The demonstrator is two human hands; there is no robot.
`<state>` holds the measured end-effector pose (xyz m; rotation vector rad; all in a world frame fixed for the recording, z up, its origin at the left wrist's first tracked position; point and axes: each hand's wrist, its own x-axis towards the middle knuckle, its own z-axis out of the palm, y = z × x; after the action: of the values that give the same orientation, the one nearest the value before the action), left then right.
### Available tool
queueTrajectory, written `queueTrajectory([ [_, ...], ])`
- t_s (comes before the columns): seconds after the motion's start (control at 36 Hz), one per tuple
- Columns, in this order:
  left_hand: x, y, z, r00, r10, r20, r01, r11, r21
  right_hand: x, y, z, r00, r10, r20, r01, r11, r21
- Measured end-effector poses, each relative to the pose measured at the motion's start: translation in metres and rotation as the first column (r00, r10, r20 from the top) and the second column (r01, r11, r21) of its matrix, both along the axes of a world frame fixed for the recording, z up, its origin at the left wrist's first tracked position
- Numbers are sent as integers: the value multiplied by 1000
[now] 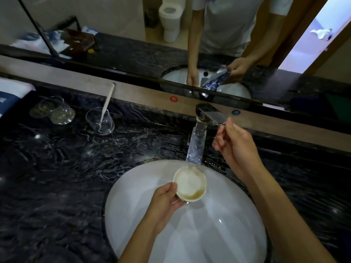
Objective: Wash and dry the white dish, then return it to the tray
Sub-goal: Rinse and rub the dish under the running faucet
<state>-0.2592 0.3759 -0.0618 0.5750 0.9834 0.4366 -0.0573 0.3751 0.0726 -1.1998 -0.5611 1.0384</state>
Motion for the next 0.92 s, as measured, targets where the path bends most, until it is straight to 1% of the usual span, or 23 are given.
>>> queueTrajectory([
  [0.06, 0, 1, 0, 1000, 4, -17, -4, 1000, 1, 4, -8, -5, 999, 34, 42, -32, 999, -43],
  [0.08, 0, 2, -1, 1000, 7, -25, -7, 1000, 1, 5, -12, -11, 995, 43, 86, -35, 995, -89],
  [0.17, 1, 4, -2, 999, 15, -48, -16, 1000, -4, 6, -27, -41, 948, 102, 303, -12, 959, -284],
  [0.19, 2, 5, -2, 998, 15, -53, -15, 1000, -2, 5, -33, -54, 921, 136, 364, -3, 939, -344],
  [0.22, 2, 5, -1, 998, 9, -55, -9, 1000, 2, 3, -39, -67, 903, 176, 392, -5, 917, -399],
  [0.25, 3, 6, -1, 998, 6, -56, -5, 1000, 6, 0, -45, -79, 899, 216, 380, -24, 892, -451],
  [0.31, 5, 8, -1, 998, 6, -58, -6, 1000, 9, -4, -53, -99, 914, 288, 286, -108, 851, -514],
  [0.33, 6, 8, -1, 998, 4, -59, -3, 1000, 14, -6, -55, -106, 919, 318, 233, -164, 846, -506],
  [0.39, 9, 10, -1, 998, -11, -58, 13, 1000, 24, -9, -58, -115, 931, 334, 151, -238, 864, -443],
  [0.44, 10, 11, -1, 998, -33, -52, 35, 999, 27, -10, -59, -116, 955, 277, 104, -216, 893, -394],
  [0.5, 11, 12, -2, 998, -53, -38, 54, 998, 23, -9, -60, -115, 970, 219, 105, -162, 907, -389],
  [0.64, 13, 12, -5, 998, -42, -37, 41, 999, -19, -6, -59, -108, 968, 195, 160, -105, 887, -450],
  [0.69, 14, 14, -5, 999, -32, -36, 31, 998, -45, -7, -56, -108, 968, 194, 158, -98, 874, -476],
  [0.75, 14, 16, -5, 999, -19, -36, 17, 998, -59, -9, -54, -110, 982, 157, 105, -84, 862, -500],
  [0.81, 13, 19, -3, 998, 7, -69, -10, 999, -51, -13, -53, -112, 991, 130, 33, -95, 852, -515],
  [0.86, 10, 23, -3, 995, 19, -94, -20, 1000, -7, -18, -55, -116, 991, 116, -63, -132, 855, -501],
  [0.92, 8, 27, 0, 993, 9, -119, 0, 997, 71, -23, -57, -121, 981, 74, -178, -151, 870, -469],
])
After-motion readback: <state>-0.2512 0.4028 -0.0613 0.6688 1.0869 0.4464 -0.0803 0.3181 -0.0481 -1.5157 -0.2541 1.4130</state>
